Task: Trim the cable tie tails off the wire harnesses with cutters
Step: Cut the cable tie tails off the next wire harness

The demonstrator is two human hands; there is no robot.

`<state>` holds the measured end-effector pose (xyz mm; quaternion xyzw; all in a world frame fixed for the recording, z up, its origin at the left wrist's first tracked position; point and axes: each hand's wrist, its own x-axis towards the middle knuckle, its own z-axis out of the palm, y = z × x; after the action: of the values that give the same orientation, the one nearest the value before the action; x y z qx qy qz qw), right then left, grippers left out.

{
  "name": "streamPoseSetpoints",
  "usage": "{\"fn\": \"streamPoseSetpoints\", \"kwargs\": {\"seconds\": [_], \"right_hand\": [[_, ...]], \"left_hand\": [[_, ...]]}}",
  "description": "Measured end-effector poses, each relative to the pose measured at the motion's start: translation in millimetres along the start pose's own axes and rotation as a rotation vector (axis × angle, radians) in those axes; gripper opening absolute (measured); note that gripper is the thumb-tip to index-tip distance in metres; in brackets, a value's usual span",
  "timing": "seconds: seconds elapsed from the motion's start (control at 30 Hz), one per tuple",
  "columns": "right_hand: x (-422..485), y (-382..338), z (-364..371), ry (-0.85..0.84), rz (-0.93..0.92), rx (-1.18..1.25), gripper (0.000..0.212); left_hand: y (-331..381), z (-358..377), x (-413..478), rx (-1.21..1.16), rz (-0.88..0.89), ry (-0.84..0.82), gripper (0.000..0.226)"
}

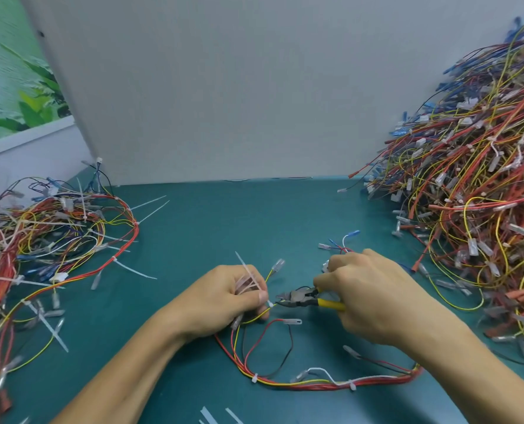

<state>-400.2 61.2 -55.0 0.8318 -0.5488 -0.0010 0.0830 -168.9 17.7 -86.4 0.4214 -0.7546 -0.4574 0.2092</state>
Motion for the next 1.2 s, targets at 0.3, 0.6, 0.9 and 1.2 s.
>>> {"fn": "streamPoseSetpoints", "kwargs": {"seconds": [0.3,0.6,0.9,1.2], "right_hand": [[2.2,-0.1,5.9,0.008,-0.056,-0.014,0.020],[0.6,1.8,3.6,-0.033,-0.074,0.015,0.015],[2.0,0.5,2.2,-0.110,-0.064,-0.025,0.021],[1.2,-1.7,2.7,-0.130,-0.081,0.052,0.012]], "left_hand": [[7.0,0.9,-3.6,0.138,0.031,-0.032,0.026],[8.3,1.4,-4.6,0.163,0.040,-0.035,0.020],[9.2,2.3,-4.7,0.214,0.054,-0.040,0.022],[8.8,3.2,-4.2,0.231,0.054,-0.032,0.015]]}}
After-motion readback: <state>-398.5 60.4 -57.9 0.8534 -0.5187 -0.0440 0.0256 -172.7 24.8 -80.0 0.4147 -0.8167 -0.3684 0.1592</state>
